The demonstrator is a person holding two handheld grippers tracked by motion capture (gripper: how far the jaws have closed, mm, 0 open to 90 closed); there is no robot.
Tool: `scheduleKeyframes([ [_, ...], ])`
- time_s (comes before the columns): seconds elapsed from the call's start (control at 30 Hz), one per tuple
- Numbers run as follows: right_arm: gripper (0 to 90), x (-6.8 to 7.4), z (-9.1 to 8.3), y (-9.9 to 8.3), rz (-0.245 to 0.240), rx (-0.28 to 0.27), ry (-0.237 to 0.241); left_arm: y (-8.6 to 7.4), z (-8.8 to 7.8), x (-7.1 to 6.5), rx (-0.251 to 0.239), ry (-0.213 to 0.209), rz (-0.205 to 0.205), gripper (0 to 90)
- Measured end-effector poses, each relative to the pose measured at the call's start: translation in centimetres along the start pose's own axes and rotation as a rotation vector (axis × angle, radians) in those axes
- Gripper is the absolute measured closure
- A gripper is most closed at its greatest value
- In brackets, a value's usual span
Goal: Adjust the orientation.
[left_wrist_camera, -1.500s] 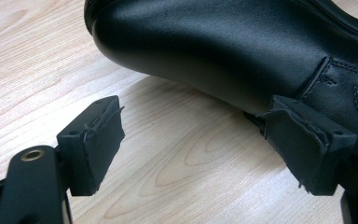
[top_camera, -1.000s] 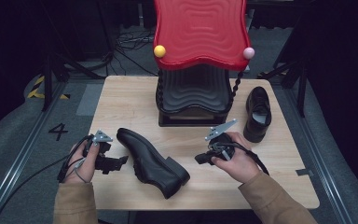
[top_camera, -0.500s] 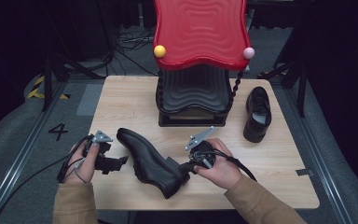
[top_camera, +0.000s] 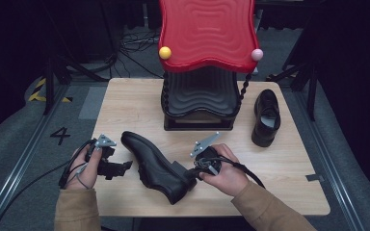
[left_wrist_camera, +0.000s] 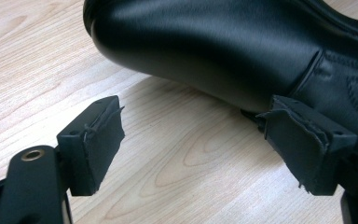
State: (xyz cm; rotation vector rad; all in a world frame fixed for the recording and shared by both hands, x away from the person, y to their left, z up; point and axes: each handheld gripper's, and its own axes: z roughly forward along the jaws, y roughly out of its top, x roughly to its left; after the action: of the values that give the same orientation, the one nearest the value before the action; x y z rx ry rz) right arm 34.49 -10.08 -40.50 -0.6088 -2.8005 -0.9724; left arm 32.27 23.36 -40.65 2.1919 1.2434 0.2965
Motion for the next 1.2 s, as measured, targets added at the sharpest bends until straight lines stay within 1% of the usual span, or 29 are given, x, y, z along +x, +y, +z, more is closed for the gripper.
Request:
scheduleKeyframes([
  [0.03, 90.0, -0.3, -0.2, -0.1, 0.01, -0.004, -0.008, 0.0, 0.0, 0.0, -0.001, -0.001, 0.0, 19.9],
  [0.1, 90.0, -0.4, -0.2, -0.1, 0.014, -0.007, -0.011, 0.0, 0.0, 0.0, 0.001, -0.001, 0.002, 19.9],
  [0.17, 90.0, -0.6, -0.5, -0.2, 0.026, -0.013, -0.028, 0.0, 0.0, 0.0, 0.002, -0.001, 0.001, 19.9],
  [0.2, 90.0, -1.0, -0.7, -0.3, 0.031, -0.017, -0.045, 0.0, 0.0, 0.0, 0.002, -0.002, 0.0, 19.9],
  [0.23, 90.0, -1.1, -0.7, -0.3, 0.042, -0.02, -0.048, 0.0, 0.1, 0.1, 0.001, -0.003, 0.001, 19.9],
  [0.27, 90.0, -1.1, -0.7, -0.3, 0.042, -0.02, -0.048, 0.0, 0.1, 0.1, 0.001, -0.003, 0.001, 19.9],
  [0.3, 90.0, -1.4, -0.8, -0.4, 0.054, -0.024, -0.048, 0.0, 0.1, 0.1, 0.002, -0.006, -0.003, 19.9],
  [0.43, 90.0, -1.7, -0.9, -0.4, 0.059, -0.022, -0.053, -0.1, 0.2, 0.2, 0.006, -0.005, -0.004, 20.0],
  [0.53, 90.0, -2.0, -1.0, -0.5, 0.067, -0.018, -0.086, -0.1, 0.2, 0.1, 0.003, -0.005, -0.002, 20.0],
  [0.63, 90.0, -2.5, -1.1, -0.6, 0.064, -0.004, -0.137, -0.1, 0.2, 0.1, 0.006, -0.006, -0.002, 20.0],
  [0.73, 89.9, -3.1, -1.0, -0.8, 0.068, 0.009, -0.177, -0.1, 0.2, 0.2, 0.006, -0.007, -0.003, 20.0],
  [0.83, 89.8, -4.1, -0.6, -1.1, 0.083, 0.029, -0.194, -0.1, 0.2, 0.2, 0.005, -0.006, -0.003, 20.0],
  [0.9, 89.8, -4.6, -0.1, -1.4, 0.095, 0.018, -0.194, -0.1, 0.3, 0.2, 0.006, -0.008, -0.005, 20.0],
  [0.93, 89.7, -5.0, 0.2, -1.6, 0.097, 0.032, -0.225, -0.1, 0.3, 0.2, 0.006, -0.009, -0.005, 20.0],
  [0.97, 89.7, -5.3, 0.5, -1.8, 0.109, 0.037, -0.23, -0.1, 0.3, 0.2, 0.007, -0.006, -0.002, 20.0],
  [1.03, 89.6, -6.0, 0.9, -2.3, 0.141, 0.023, -0.193, -0.1, 0.2, 0.2, 0.007, -0.007, -0.005, 20.0],
  [1.07, 89.5, -6.2, 1.1, -2.5, 0.151, 0.021, -0.185, -0.1, 0.2, 0.2, 0.006, -0.007, -0.005, 20.0],
  [1.2, 88.9, -6.3, 1.3, -2.7, 0.153, 0.021, -0.188, -0.2, 0.2, 0.3, 0.004, -0.003, -0.007, 20.0],
])
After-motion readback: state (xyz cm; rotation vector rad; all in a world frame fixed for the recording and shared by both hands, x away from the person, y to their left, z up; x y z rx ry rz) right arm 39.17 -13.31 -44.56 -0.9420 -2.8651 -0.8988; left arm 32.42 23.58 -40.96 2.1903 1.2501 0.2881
